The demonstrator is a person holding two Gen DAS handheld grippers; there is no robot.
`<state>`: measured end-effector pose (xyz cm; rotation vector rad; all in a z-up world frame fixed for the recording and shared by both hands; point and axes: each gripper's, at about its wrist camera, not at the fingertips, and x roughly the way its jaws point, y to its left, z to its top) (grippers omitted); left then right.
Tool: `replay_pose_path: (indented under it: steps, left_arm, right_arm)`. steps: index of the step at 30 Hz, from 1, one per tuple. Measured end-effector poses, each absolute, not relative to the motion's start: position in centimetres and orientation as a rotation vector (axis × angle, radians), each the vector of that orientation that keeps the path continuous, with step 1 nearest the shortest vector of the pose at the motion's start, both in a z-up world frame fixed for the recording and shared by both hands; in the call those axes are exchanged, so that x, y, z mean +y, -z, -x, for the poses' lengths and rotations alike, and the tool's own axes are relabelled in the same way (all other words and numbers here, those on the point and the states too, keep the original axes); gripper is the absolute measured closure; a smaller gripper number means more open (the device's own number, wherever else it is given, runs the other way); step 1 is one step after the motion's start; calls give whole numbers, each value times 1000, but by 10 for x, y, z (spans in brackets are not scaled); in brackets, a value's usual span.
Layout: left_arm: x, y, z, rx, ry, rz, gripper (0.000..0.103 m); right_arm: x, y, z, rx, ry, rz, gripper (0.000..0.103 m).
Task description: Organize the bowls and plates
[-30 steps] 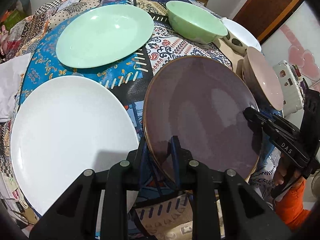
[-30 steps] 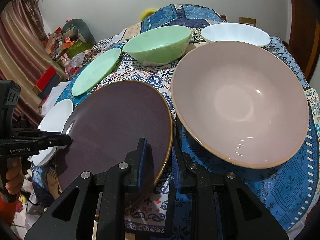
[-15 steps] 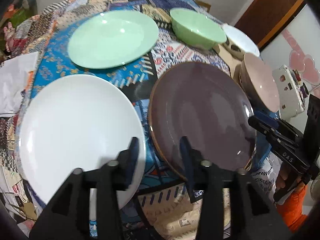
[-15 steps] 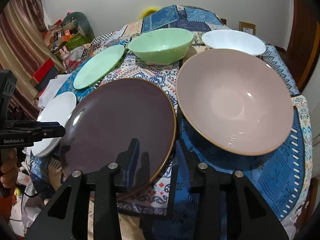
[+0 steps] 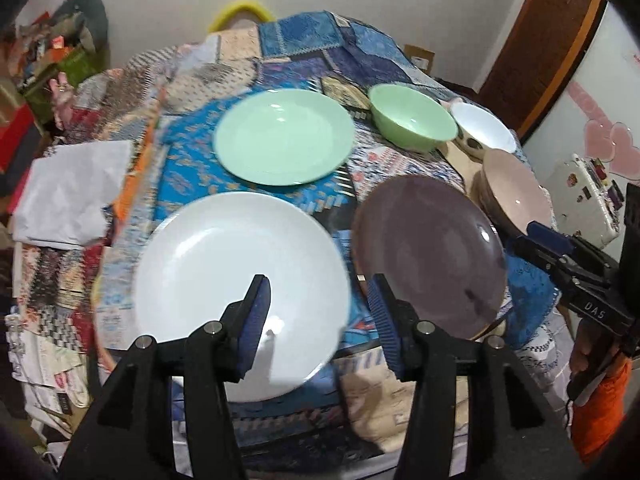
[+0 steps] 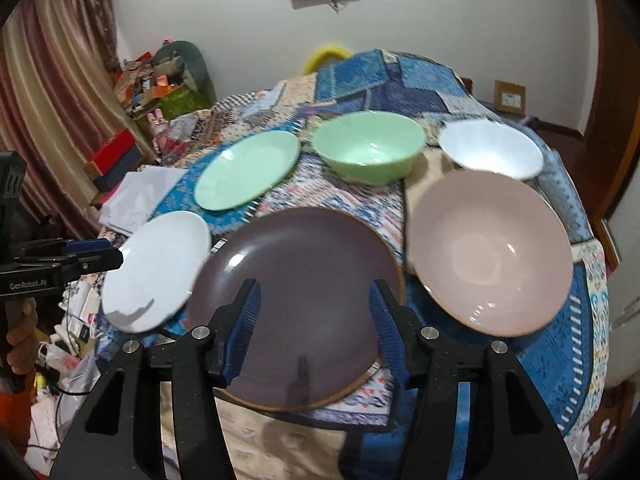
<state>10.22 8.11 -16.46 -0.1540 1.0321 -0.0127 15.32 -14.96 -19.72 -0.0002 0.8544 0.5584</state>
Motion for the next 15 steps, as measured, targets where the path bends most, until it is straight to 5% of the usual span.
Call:
replay_pose_path:
  steps: [15]
  left_arm:
    - [172,187,-62,1099,-178,209,53]
  right_arm:
    - [-58,200,-162,846,-732,104,48]
